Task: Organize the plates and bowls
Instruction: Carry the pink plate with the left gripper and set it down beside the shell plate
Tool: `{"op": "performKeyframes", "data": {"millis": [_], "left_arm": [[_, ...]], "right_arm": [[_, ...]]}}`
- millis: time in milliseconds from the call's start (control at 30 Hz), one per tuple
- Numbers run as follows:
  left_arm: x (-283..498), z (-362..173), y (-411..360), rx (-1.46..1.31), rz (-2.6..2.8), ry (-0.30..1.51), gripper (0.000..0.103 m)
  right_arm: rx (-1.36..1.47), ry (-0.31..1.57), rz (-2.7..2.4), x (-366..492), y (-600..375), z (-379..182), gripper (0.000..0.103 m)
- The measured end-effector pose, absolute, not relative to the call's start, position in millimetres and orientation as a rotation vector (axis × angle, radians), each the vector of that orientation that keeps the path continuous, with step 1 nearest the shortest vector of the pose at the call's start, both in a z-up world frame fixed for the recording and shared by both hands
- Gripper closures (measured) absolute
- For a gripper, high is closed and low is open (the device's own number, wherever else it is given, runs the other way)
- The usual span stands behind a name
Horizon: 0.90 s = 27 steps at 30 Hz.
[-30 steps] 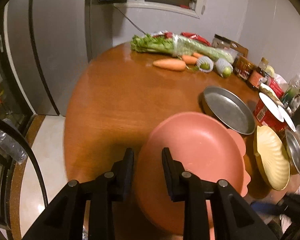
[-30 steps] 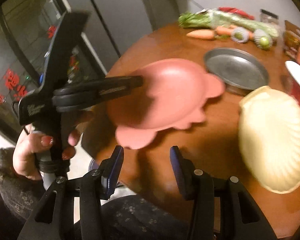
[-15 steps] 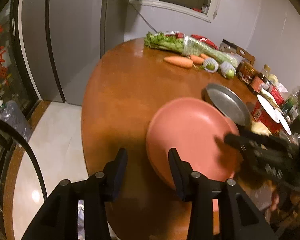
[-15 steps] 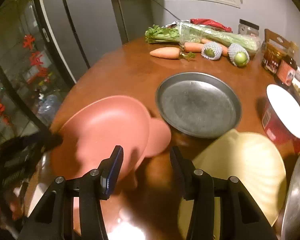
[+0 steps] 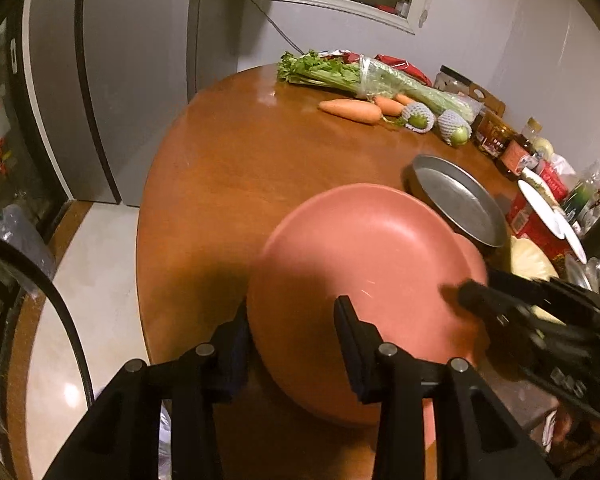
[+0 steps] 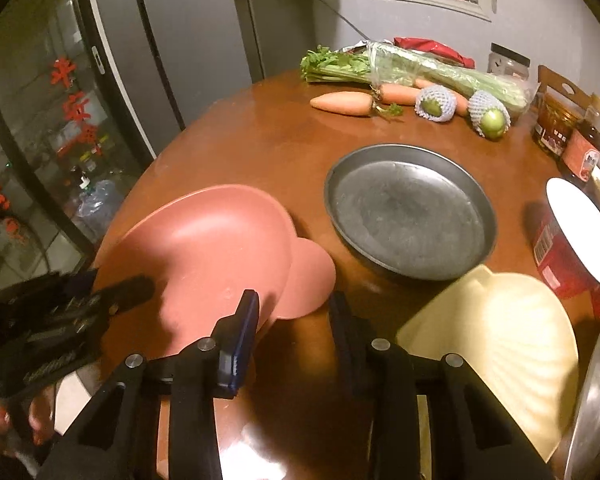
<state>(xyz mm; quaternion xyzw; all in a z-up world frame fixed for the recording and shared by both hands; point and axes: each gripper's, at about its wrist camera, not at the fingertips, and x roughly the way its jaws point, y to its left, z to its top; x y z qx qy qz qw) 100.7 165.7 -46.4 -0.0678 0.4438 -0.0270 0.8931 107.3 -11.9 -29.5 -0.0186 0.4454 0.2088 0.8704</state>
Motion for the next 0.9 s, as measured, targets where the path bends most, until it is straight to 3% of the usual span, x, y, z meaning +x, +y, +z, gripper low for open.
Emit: {"op": "performKeyframes", "data": {"millis": [367, 467, 900], "left_arm": [[114, -47, 166, -0.110, -0.032, 0.913, 0.062], [111, -44, 173, -0.128, 0.018, 0.888, 0.055], [72, 13, 160, -0.139, 0.026, 0.730, 0.041]], "right_arm": [[0.025, 0.968, 0.462, 94, -18, -33, 0.059], [0.031, 0.951, 0.440, 91, -23, -29, 0.058], [0.078, 0.855, 0.419, 62, -59, -2, 0.058]]}}
